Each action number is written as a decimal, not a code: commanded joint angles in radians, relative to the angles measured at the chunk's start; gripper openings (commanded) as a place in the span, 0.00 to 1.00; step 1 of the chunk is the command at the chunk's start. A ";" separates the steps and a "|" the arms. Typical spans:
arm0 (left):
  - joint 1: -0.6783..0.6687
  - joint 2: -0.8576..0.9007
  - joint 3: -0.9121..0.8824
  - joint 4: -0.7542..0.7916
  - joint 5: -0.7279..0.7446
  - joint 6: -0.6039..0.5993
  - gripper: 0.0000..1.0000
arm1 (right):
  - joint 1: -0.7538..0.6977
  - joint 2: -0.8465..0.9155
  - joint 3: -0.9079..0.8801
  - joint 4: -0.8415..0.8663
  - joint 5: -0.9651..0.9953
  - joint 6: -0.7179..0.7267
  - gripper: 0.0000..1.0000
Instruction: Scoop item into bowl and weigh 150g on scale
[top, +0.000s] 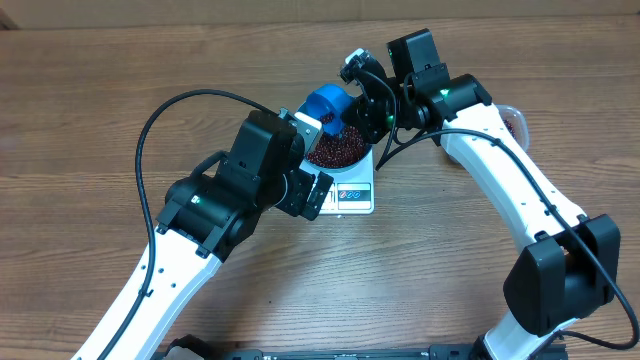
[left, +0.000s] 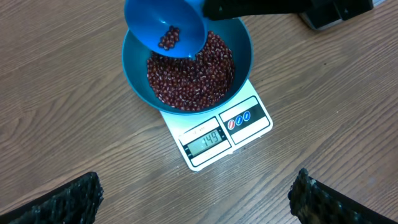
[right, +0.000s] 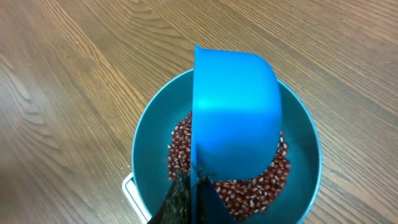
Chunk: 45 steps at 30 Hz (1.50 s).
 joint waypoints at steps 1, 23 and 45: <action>0.005 -0.010 0.016 0.002 0.008 0.012 1.00 | 0.005 -0.042 0.032 0.008 0.066 -0.050 0.04; 0.005 -0.010 0.016 0.002 0.008 0.012 0.99 | 0.010 -0.047 0.032 0.035 0.212 -0.105 0.04; 0.005 -0.010 0.016 0.002 0.008 0.012 1.00 | 0.018 -0.047 0.032 0.001 0.209 -0.098 0.04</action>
